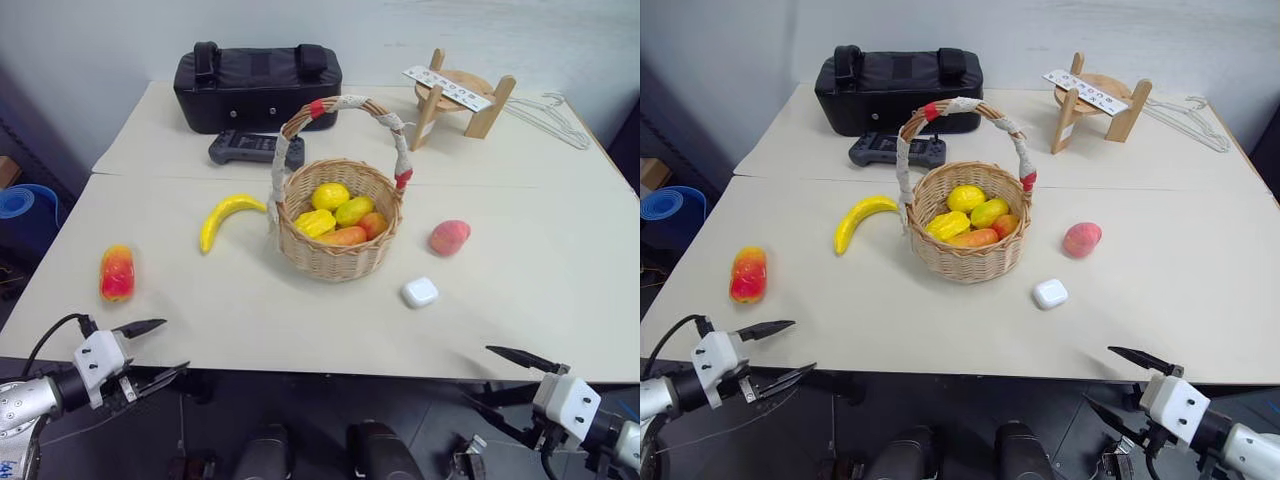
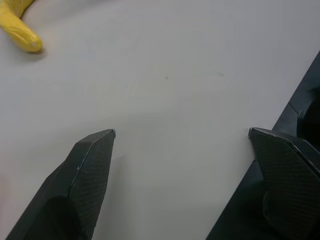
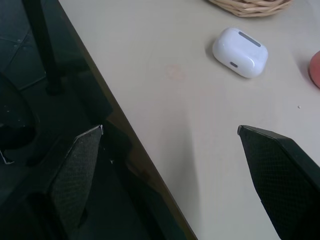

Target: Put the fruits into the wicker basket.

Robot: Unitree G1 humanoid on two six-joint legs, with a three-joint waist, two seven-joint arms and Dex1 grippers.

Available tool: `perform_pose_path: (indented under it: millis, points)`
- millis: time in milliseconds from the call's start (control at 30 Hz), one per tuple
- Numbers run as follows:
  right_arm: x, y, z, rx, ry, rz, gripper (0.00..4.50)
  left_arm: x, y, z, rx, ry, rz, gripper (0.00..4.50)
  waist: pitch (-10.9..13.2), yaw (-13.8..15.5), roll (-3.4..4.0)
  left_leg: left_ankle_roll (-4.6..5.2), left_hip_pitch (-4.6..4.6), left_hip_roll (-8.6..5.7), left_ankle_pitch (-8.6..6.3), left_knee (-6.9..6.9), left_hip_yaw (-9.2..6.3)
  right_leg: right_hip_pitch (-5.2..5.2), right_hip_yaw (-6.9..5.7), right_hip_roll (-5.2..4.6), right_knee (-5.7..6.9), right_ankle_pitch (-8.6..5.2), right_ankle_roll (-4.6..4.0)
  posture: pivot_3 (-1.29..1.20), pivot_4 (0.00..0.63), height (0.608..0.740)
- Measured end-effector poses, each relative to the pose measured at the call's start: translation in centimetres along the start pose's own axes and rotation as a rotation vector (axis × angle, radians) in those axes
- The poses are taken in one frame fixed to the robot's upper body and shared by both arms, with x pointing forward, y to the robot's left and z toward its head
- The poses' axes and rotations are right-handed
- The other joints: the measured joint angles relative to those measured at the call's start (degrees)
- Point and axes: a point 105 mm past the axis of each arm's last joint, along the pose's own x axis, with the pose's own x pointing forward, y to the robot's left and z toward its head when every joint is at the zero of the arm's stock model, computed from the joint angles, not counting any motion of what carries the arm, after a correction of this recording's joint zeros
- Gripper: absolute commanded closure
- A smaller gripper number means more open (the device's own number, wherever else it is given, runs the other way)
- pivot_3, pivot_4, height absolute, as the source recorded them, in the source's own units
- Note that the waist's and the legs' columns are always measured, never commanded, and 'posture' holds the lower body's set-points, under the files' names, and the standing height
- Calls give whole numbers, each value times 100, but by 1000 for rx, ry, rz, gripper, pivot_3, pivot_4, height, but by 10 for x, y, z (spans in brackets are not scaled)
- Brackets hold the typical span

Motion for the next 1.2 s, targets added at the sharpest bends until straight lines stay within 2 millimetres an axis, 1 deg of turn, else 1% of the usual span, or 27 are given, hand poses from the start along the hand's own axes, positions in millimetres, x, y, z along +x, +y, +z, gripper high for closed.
perform_pose_path:
  millis: [100,200,267,333,467,567,633,700,733,800,900,1000,1067,1133,1200]
  points:
    - [9,-4,5,-11,-35,2,25,3,2,7,-11,-20,-3,0,0,-2,1,0,3,0,0,1,0,0,0,0,8,0,0,0,150,740]
    - [13,-4,5,10,-43,-6,25,5,-3,19,-93,-79,-38,0,0,6,1,0,0,0,0,1,-1,-1,-2,0,7,0,0,0,150,740]
    - [13,-3,4,19,-44,-12,25,5,-10,31,-107,-105,-101,0,0,13,1,0,-1,0,0,1,-1,0,-2,0,3,0,0,0,150,740]
    - [13,-2,4,45,-54,-36,25,8,-14,46,-124,-150,-143,0,0,23,1,0,0,0,0,8,-3,6,-4,0,6,0,0,0,150,740]
    - [15,0,6,99,-75,-96,25,21,-18,70,-108,-190,-258,0,-5,23,17,-1,5,0,0,21,-4,13,-4,0,23,0,-1,0,150,740]
    - [23,-5,21,146,-123,-162,25,32,-28,88,-117,-246,-354,0,-5,12,19,-1,5,0,0,23,-5,11,-4,0,27,0,-1,0,150,740]
    - [33,-20,42,211,-191,-239,25,39,-34,98,-112,-277,-412,0,-5,-38,19,-4,3,0,1,23,-1,-3,4,3,39,0,-1,0,150,740]
    - [48,-34,59,268,-223,-272,25,47,-36,112,-100,-337,-432,0,-5,-33,20,-6,0,0,2,29,-1,-9,4,4,45,-1,-1,0,150,740]
    - [58,-37,66,281,-217,-258,25,52,-37,116,-97,-361,-437,0,-6,-13,20,-6,-1,0,2,31,-2,-10,3,4,46,0,-1,0,150,740]
    - [74,-38,72,293,-189,-226,25,59,-39,121,-97,-386,-449,0,-5,4,19,-6,-12,0,2,33,-3,-19,0,6,45,-1,0,0,150,740]
    - [103,-43,61,307,-105,-247,25,67,-45,120,-103,-380,-468,0,-6,9,16,-5,-20,-1,2,45,-3,-21,0,7,46,0,1,0,150,740]
    - [127,-61,45,328,-34,-356,25,74,-50,121,-90,-376,-494,0,-5,11,17,-4,-24,-4,1,57,-2,-25,0,7,59,0,2,0,150,740]
    - [136,-69,39,319,-4,-396,25,77,-50,122,-80,-375,-491,0,-5,13,18,-4,-25,-4,1,57,-3,-29,0,7,64,0,1,0,150,740]
    - [138,-71,35,331,19,-406,25,78,-49,123,-75,-376,-488,0,-5,13,17,-4,-25,-4,1,57,-4,-29,0,9,66,0,2,0,150,740]
    - [139,-65,28,386,40,-386,406,79,-48,124,-68,-377,-487,0,-5,9,18,-4,-25,-4,1,56,-4,-29,0,9,66,0,2,0,150,740]
